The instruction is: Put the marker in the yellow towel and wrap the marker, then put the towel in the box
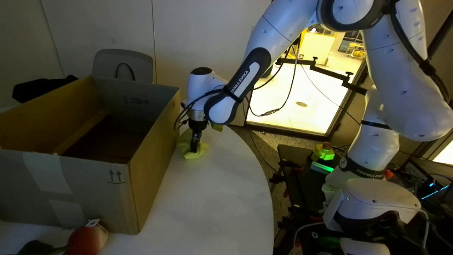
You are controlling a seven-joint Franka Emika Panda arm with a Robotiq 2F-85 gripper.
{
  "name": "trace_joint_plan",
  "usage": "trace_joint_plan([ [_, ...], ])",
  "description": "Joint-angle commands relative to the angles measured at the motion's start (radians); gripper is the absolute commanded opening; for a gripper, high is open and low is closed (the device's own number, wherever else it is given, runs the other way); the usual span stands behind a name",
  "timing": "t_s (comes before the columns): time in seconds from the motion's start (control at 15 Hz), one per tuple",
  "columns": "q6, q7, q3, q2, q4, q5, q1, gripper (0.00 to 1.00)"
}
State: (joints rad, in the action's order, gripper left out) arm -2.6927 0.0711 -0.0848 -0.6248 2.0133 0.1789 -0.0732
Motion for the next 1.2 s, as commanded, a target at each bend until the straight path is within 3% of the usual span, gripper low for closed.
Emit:
trace_joint_plan([
  [0.0, 0.025, -0.013, -0.025, 0.171, 0.129, 0.018, 0.034, 0.13],
  [0.13, 0.044, -0.043, -0.046, 0.245, 0.159, 0.039, 0.056, 0.12],
  [0.2, 0.026, -0.110, -0.067, 0.319, 0.239, 0.073, 0.106, 0.12],
  [0.4, 0.059, -0.268, -0.106, 0.455, 0.300, 0.176, 0.176, 0.12],
  [0.53, 0.093, -0.394, -0.095, 0.554, 0.337, 0.246, 0.204, 0.11],
  [0.6, 0.161, -0.381, -0.077, 0.533, 0.232, 0.214, 0.170, 0.11],
  [0.8, 0.247, -0.436, -0.033, 0.604, 0.156, 0.172, 0.143, 0.12],
  [1.13, 0.182, -0.652, 0.032, 0.634, 0.019, 0.232, 0.129, 0.12],
])
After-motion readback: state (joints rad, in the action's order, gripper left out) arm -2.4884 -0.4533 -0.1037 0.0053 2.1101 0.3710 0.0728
